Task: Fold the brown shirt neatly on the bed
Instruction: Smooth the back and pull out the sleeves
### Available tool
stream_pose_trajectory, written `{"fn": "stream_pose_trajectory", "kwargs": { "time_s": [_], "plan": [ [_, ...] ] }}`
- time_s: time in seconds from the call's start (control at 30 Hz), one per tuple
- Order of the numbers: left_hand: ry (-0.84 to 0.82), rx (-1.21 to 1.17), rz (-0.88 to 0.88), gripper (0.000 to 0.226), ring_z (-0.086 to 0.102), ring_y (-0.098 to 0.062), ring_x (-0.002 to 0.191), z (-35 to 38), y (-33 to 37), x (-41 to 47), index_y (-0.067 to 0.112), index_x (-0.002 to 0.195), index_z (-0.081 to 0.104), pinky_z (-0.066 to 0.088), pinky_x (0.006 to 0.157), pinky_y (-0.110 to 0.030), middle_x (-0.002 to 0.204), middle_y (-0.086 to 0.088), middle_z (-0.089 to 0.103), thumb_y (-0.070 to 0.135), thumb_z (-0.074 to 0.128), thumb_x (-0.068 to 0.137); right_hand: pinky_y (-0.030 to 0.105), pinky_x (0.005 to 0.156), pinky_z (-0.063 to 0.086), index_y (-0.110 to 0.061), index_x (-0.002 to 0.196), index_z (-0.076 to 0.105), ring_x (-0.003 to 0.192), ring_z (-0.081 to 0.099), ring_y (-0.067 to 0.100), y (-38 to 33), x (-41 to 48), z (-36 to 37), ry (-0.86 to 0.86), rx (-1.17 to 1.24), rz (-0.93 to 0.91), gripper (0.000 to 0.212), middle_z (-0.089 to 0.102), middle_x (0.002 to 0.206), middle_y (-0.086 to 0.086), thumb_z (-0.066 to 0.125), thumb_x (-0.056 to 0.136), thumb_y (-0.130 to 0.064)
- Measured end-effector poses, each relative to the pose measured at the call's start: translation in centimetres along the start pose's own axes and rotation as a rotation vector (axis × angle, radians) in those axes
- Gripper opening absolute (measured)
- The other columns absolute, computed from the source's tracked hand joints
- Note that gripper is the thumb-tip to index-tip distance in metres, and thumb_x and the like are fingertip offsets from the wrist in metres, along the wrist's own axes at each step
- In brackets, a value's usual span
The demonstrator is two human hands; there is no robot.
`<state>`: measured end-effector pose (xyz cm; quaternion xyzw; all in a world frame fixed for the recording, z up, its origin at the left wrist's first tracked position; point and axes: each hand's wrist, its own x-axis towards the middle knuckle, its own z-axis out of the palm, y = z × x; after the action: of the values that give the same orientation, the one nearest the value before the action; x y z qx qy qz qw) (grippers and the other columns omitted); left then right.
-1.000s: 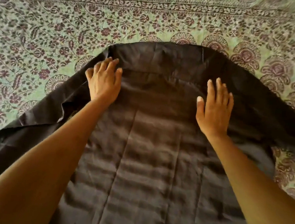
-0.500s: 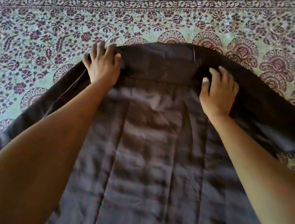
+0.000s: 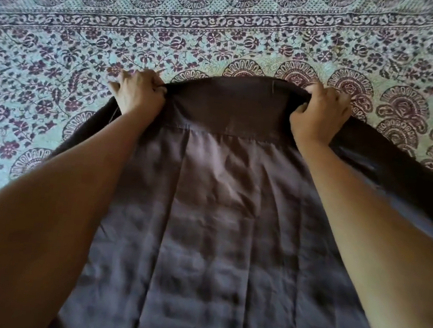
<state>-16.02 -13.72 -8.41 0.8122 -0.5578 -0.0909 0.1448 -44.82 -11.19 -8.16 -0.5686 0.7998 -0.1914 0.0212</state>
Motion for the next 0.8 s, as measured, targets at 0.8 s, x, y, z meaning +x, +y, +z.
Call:
{"fn": "stream_pose_trajectory", "kwargs": {
  "time_s": [0.8],
  "plan": [
    [-0.651, -0.703, 0.277, 0.016, 0.057, -0.001, 0.07, -4.6, 8.6, 2.5, 0.025, 0.081, 0.06, 0.045, 0.068, -0.016, 0.076, 0.009, 0.061, 0.01, 0.062, 0.086, 0.021, 0.079, 0.042, -0.026, 0.092, 0.052, 0.086, 0.056, 0.008, -2.8, 4.6, -3.8, -0.649, 0.927, -0.074, 0.014, 0.058, 0.094, 0.0, 0.06, 0.084, -0.018]
  ]
}}
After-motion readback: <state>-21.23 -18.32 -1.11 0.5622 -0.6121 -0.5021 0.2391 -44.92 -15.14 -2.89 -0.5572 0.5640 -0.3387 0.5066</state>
